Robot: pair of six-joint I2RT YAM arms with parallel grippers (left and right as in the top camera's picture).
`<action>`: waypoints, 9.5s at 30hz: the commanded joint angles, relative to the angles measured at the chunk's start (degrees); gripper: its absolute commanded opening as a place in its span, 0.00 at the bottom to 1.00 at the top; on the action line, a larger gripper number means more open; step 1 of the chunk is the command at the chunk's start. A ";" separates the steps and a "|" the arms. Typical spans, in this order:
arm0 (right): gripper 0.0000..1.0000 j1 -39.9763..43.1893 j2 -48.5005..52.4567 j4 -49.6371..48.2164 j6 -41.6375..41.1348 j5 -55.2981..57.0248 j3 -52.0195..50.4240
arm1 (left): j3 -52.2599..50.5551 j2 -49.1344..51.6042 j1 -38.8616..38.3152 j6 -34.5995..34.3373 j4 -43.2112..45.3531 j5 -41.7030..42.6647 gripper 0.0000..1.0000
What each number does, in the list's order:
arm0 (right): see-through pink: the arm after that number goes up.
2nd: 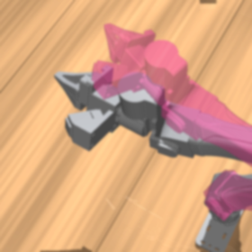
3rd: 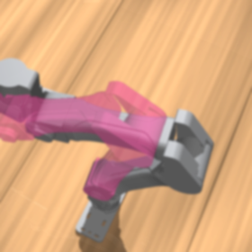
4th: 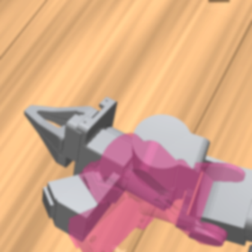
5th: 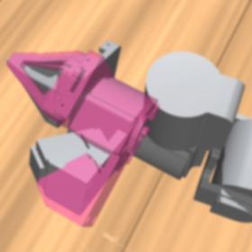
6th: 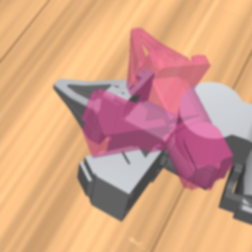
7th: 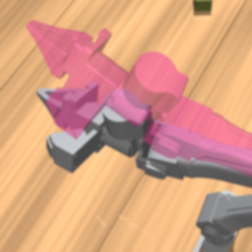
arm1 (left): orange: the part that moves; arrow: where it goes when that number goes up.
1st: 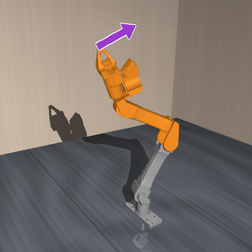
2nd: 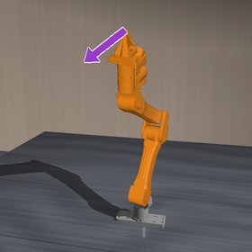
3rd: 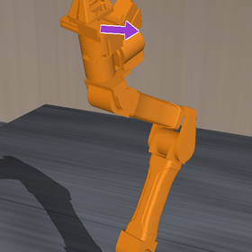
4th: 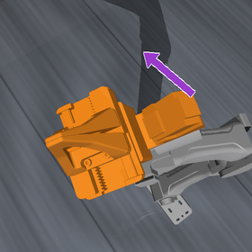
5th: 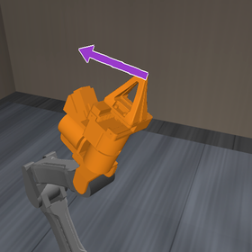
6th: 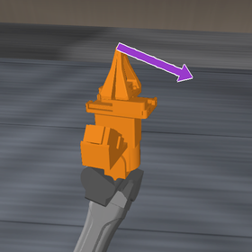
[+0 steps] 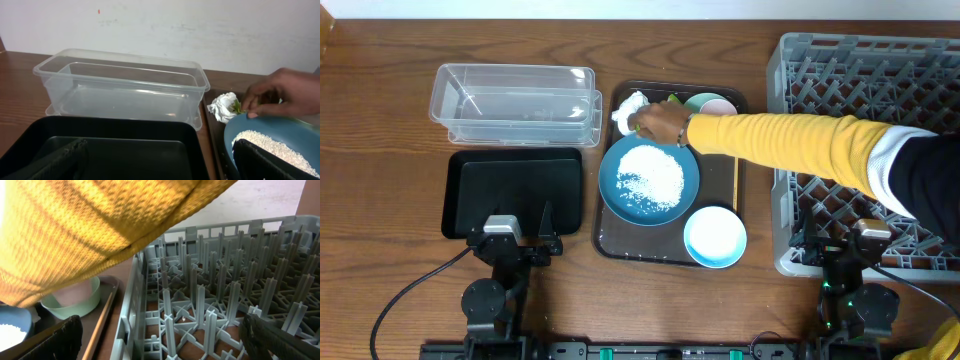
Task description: Sort waste into correct bins and load items into the dishwasher rack
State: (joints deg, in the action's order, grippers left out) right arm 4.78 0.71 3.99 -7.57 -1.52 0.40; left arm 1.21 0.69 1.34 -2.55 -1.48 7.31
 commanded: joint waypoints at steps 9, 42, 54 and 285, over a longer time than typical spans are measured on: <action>0.99 -1.42 -0.33 0.26 0.59 0.44 -0.09 | -0.98 -0.07 0.20 0.83 -1.92 0.83 0.93; 0.99 -1.42 -0.33 0.26 0.59 0.46 -0.09 | -0.98 -0.07 0.20 0.83 -1.92 0.83 0.93; 0.99 -1.42 -0.33 0.26 0.59 0.44 -0.09 | -0.98 -0.07 0.20 0.83 -1.92 0.83 0.94; 0.99 -1.42 -0.33 0.26 0.59 0.44 -0.09 | 77.02 107.71 -47.76 -23.26 -27.10 -21.40 0.89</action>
State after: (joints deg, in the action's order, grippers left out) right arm 4.78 0.71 4.01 -7.55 -1.48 0.40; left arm 77.21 107.77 -45.58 -23.83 -29.34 -12.47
